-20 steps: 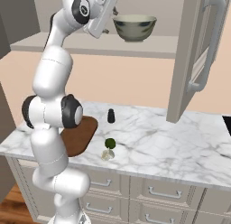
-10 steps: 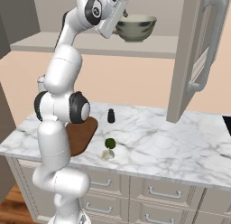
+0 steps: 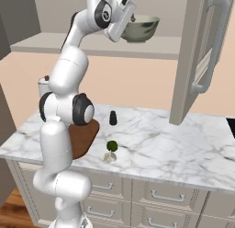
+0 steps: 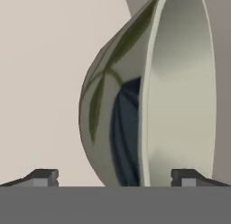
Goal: Open the cabinet. Place the bowl and condiment on the counter. Then place the lime and garlic on the cutting board.
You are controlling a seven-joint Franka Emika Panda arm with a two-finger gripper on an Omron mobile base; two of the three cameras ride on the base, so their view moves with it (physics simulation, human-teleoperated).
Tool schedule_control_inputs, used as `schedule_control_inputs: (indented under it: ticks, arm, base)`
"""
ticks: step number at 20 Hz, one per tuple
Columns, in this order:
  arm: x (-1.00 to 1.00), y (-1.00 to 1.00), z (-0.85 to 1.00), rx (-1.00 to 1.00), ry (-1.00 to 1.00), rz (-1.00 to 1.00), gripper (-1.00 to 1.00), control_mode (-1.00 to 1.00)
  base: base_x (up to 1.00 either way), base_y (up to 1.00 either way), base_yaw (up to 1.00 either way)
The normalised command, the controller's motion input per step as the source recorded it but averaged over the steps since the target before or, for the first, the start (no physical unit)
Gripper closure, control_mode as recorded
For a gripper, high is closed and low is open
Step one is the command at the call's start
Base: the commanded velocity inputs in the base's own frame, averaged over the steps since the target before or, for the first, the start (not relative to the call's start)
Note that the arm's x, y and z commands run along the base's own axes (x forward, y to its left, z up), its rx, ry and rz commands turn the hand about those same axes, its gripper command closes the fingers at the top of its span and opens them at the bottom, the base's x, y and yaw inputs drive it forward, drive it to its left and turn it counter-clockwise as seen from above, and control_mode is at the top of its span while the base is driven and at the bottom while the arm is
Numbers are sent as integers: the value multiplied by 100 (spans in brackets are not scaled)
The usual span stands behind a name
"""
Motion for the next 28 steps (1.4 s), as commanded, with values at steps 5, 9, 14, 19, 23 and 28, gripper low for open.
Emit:
schedule_control_inputs:
  ticks: [5, 9, 14, 19, 23, 28]
  arm:
    - [3, -12, -20, 0, 0, 7, 100, -100]
    - [0, -4, -17, 0, 0, 3, 100, -100]
    - [-34, -3, -7, 0, 0, 0, 100, -100]
    - [-98, -5, 0, 0, 0, 0, 100, -100]
    - [-100, -14, -5, 0, 0, 0, 100, -100]
    - [-100, -24, -22, 0, 0, 0, 100, -100]
  base:
    - [0, 0, 0]
    - [0, 0, 0]
    - [0, 0, 0]
    - [0, 0, 0]
    - [0, 0, 0]
    - [0, 0, 0]
